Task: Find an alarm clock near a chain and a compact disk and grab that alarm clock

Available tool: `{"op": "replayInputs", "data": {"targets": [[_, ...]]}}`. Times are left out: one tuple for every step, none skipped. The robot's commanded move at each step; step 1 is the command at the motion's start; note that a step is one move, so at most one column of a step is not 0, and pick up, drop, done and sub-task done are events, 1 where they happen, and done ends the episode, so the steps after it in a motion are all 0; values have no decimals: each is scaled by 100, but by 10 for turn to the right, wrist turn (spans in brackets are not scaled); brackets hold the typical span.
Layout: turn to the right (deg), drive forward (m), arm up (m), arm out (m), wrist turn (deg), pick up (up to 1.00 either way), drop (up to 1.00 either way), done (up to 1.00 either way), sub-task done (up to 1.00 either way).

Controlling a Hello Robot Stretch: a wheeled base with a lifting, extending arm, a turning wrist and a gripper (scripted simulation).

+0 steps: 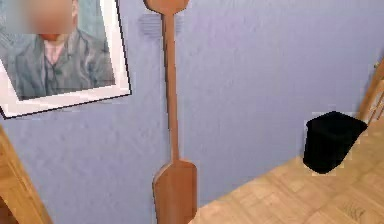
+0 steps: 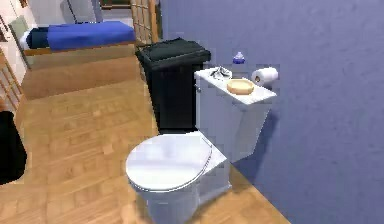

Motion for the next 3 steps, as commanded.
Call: {"op": "replayInputs", "data": {"targets": [[420,0,0,0,0,0,0,0,0],[0,65,0,0,0,0,0,0,0],[180,0,0,0,0,0,0,0,0]]}}
